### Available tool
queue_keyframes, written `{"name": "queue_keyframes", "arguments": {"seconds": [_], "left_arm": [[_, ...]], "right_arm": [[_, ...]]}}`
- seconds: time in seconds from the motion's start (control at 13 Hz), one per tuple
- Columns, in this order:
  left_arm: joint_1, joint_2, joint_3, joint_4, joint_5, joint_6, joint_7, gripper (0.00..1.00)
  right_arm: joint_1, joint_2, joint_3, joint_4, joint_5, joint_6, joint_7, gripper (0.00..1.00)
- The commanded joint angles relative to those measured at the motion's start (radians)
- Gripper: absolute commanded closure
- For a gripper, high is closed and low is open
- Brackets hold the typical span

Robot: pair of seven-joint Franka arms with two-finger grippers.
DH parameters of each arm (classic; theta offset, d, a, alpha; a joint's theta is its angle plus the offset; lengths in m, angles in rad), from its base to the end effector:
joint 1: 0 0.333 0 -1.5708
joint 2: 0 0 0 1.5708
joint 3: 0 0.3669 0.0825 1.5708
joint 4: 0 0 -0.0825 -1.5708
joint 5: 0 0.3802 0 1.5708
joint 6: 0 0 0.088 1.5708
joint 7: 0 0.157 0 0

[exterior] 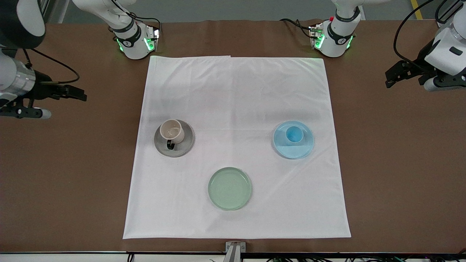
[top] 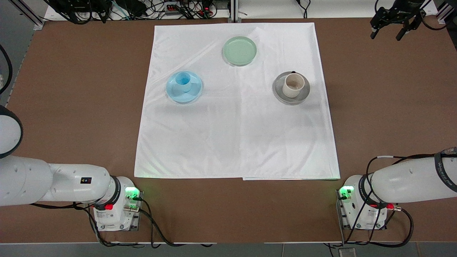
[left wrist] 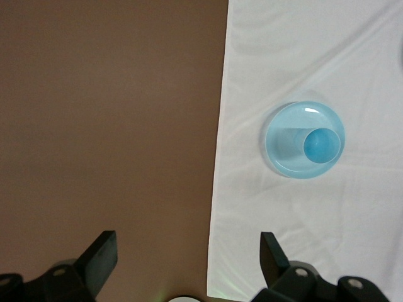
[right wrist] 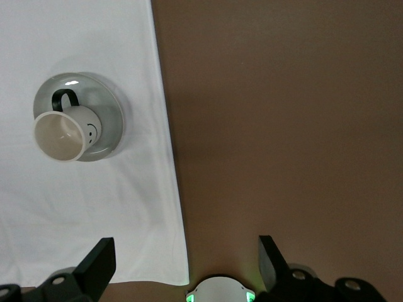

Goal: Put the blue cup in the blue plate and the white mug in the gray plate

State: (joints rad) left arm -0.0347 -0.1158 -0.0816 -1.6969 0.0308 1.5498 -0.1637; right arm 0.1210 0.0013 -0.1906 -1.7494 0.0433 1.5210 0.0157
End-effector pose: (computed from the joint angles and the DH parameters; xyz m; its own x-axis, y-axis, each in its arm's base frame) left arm 0.5006 -0.0561 0.6258 0.9985 0.0488 -0.0247 0.0476 -0.9979 -0.0448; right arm 0.5210 -0.0293 0.5402 0.9702 -0.0813 -0.2283 -0.0924 -0.9950 -0.0388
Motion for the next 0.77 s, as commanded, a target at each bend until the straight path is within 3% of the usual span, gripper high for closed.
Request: {"name": "queue_keyframes", "arguments": {"seconds": [0.0,0.15,0.38,0.69], "left_arm": [[0.009,-0.022,-0.018,-0.014,-0.015,-0.013,0.007,0.0],[0.01,-0.022,-0.026,-0.009,-0.015,-0.025,0.013,0.0],[0.013,-0.022,-0.046,0.002,-0.015,-0.04,0.015,0.0],[0.009,-0.016,-0.035,0.029,-0.017,-0.042,0.016,0.0]], "right_arm": [[-0.066,-0.021,0.019,-0.024,-0.02,0.034,-0.031,0.0],[-0.069,-0.014,0.02,0.034,-0.029,0.051,-0.031,0.0],[-0.054,0.067,0.026,0.21,-0.031,0.044,-0.016,0.02],[-0.028,0.063,0.03,0.229,-0.02,0.048,0.03,0.02]]}}
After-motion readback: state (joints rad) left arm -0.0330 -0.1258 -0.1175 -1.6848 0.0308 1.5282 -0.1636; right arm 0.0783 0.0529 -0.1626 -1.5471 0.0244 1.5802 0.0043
